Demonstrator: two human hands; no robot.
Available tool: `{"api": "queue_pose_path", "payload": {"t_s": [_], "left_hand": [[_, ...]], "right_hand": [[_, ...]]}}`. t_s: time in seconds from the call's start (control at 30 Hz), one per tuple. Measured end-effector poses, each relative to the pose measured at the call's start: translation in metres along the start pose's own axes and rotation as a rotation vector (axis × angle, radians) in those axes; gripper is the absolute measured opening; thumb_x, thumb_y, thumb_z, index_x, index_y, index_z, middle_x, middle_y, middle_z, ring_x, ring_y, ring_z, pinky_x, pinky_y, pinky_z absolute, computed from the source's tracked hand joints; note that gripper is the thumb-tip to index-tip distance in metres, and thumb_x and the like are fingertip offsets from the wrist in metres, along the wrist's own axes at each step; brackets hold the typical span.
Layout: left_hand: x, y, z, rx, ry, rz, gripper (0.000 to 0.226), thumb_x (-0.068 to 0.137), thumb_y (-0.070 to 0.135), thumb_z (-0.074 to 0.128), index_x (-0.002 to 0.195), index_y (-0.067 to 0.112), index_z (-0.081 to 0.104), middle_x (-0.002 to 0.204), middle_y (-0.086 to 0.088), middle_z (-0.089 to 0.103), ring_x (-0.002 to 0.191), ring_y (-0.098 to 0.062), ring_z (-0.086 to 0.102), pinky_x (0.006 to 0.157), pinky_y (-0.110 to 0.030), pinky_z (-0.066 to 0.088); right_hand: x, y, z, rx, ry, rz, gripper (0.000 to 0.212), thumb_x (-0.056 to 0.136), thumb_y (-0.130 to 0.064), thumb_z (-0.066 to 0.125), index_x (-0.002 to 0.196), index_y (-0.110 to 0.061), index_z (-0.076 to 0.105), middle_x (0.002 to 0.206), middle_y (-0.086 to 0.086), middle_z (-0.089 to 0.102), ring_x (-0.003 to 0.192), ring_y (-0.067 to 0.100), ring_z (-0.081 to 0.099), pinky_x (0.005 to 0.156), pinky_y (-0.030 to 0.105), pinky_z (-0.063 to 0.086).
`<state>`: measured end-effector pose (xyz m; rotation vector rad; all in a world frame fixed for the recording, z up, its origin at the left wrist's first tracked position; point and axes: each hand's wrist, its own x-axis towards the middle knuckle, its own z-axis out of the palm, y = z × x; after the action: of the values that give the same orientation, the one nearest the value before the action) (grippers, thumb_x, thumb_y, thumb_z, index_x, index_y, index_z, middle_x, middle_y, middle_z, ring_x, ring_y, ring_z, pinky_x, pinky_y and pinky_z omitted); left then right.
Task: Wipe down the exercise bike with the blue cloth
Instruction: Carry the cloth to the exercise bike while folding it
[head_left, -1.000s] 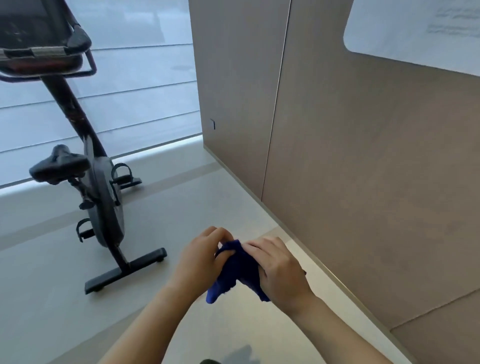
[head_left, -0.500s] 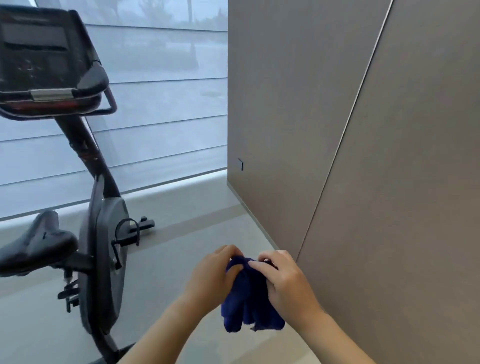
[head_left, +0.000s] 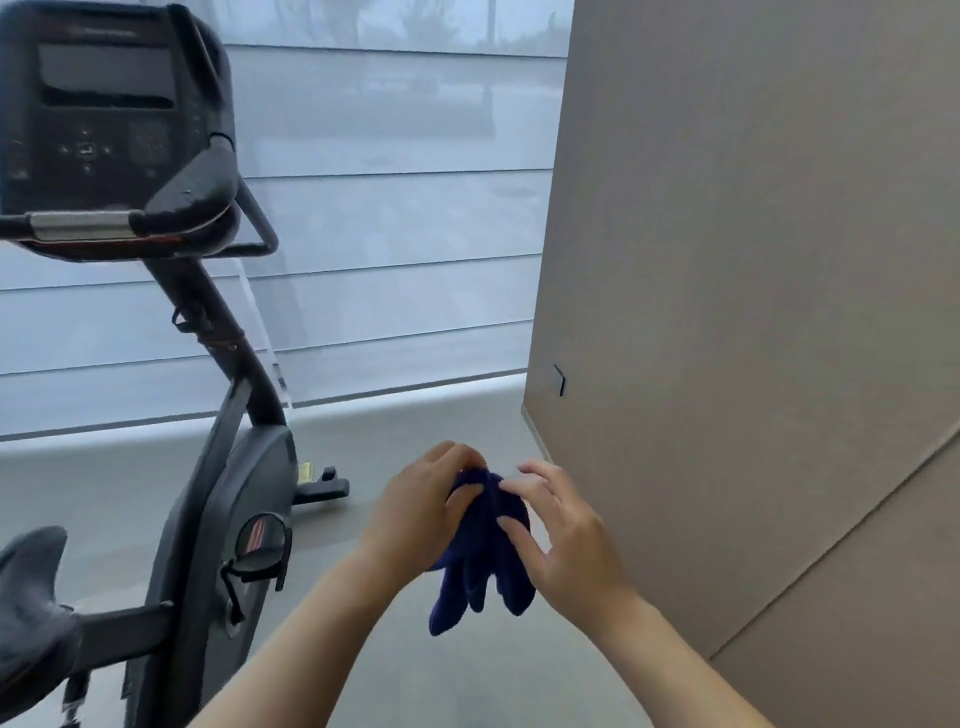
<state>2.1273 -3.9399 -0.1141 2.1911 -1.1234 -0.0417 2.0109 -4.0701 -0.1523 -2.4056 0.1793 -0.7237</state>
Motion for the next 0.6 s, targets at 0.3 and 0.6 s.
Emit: {"api": "queue_pose_path", "payload": {"t_s": [0.3,0.6], "left_hand": [[0.112,-0.058,-0.019,-0.010,0.144,-0.105,0.021,0.090,0.012,0.051,0.093,0.032,0.055,0.091,0.025,0.052,0.085,0.005,0.053,0.073,-0.015,0.048],[0.186,-0.148,-0.028,-0.003,0.120,-0.225,0.029,0.085,0.006,0.057,0.095,0.032,0.061,0.097,0.017,0.054,0.089,-0.001,0.054,0.077,-0.019,0.050]], "right_hand": [[0.159,0.065,0.041,0.119,-0.372,-0.039,0.032,0.091,-0.027,0.043,0.118,-0.045,0.043,0.108,-0.018,0.054,0.096,0.001,0.052,0.084,0.023,0.047],[0.265,0.093,0.106,-0.056,-0.250,-0.239,0.029,0.087,-0.015,0.047,0.112,-0.023,0.060,0.100,0.000,0.058,0.090,0.017,0.052,0.071,0.028,0.050]]}}
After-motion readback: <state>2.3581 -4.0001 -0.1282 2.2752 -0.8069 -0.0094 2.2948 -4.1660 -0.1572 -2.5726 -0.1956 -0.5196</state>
